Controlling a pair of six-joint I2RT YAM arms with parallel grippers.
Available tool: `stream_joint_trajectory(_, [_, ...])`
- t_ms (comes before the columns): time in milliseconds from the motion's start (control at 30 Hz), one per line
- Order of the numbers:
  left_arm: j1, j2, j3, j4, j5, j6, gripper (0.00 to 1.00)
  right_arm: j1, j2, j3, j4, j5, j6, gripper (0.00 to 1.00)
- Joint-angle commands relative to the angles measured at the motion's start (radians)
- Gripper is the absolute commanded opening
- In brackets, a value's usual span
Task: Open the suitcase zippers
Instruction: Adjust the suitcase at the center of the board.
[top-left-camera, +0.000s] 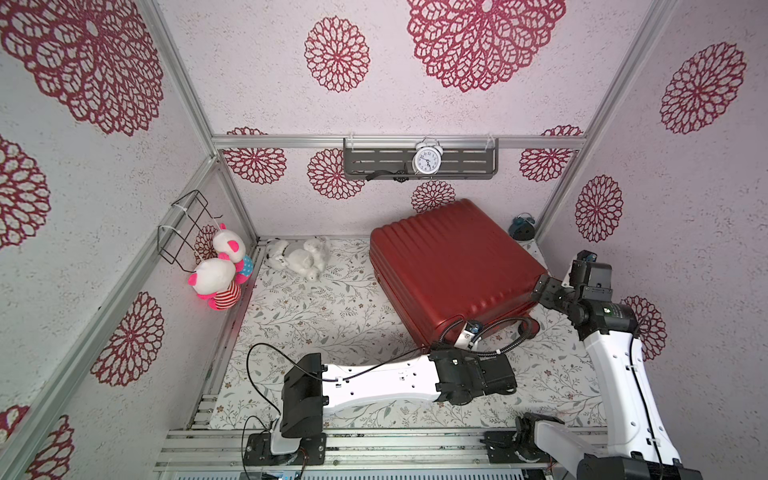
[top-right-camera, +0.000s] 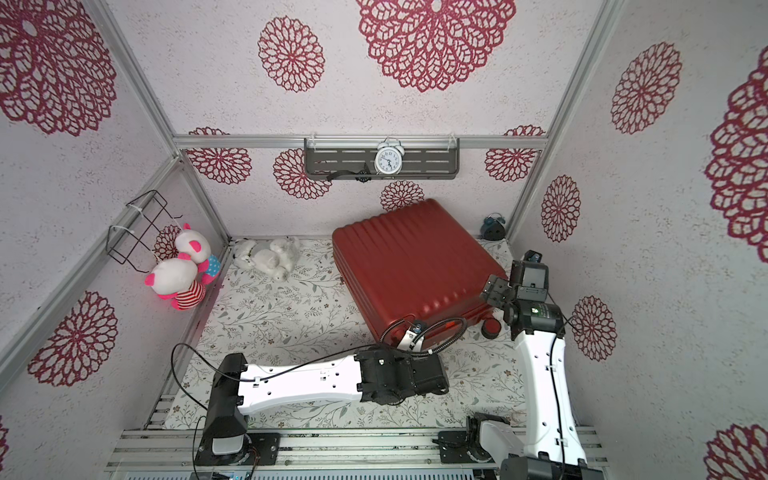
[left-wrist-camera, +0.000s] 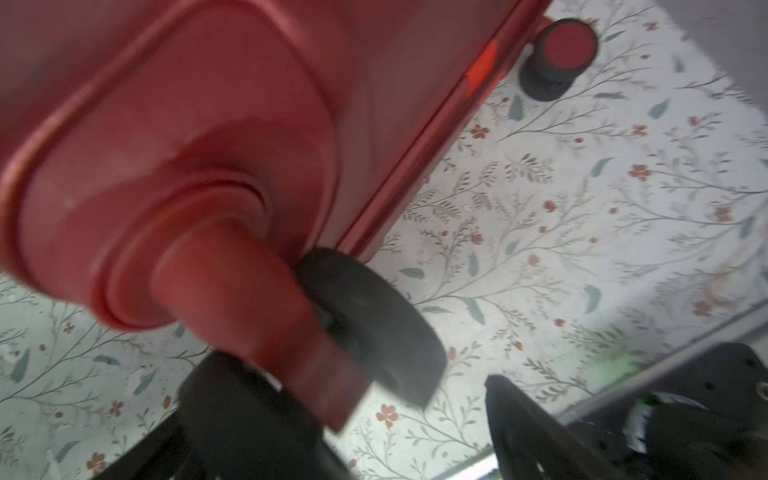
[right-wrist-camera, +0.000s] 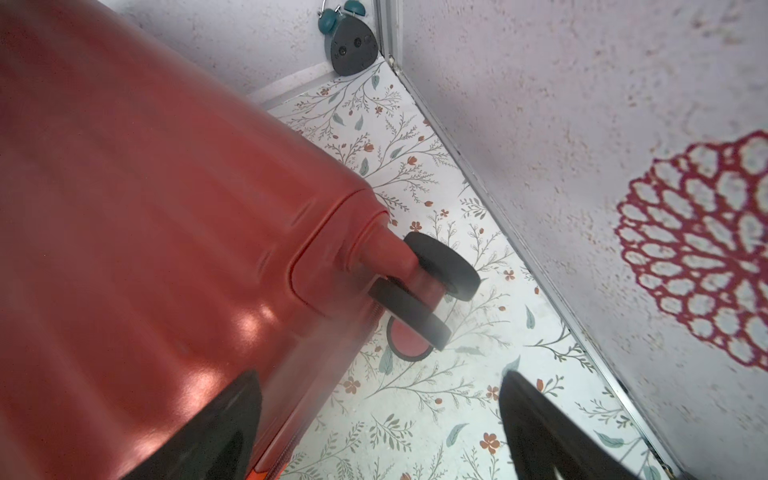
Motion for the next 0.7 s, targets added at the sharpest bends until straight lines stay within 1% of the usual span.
stream_joint_trajectory(0, [0.048, -0.050, -0.071, 0.012, -0.045, -0.034, 0.98, -0.011, -0.015, -0.018, 0.038, -0.042, -0.010, 0.92])
stream_joint_trajectory(100, [0.082, -0.105, -0.156, 0.047, -0.059, -0.047, 0.98, -0.012, -0.024, -0.039, 0.043, -0.044, -0.020, 0.92])
stream_joint_trajectory(200, [0.130, -0.181, -0.255, 0.117, -0.033, -0.036, 0.98, -0.012, -0.035, -0.067, 0.049, -0.056, -0.025, 0.92])
stream_joint_trajectory(333, [0.203, -0.297, -0.379, 0.193, -0.015, -0.019, 0.98, -0.012, -0.061, -0.103, 0.063, -0.074, -0.040, 0.92])
stream_joint_trajectory(433, [0.263, -0.373, -0.446, 0.212, -0.014, -0.003, 0.98, -0.011, -0.072, -0.108, 0.065, -0.101, -0.052, 0.92])
stream_joint_trajectory(500, [0.308, -0.414, -0.487, 0.224, -0.001, 0.011, 0.98, -0.011, -0.067, -0.105, 0.065, -0.138, -0.058, 0.91])
stream_joint_trajectory(567, [0.346, -0.458, -0.531, 0.239, 0.007, 0.021, 0.98, -0.010, -0.055, -0.103, 0.070, -0.200, -0.066, 0.89])
stream_joint_trajectory(667, [0.386, -0.526, -0.589, 0.256, 0.023, 0.032, 0.99, 0.001, -0.037, -0.100, 0.067, -0.270, -0.072, 0.86])
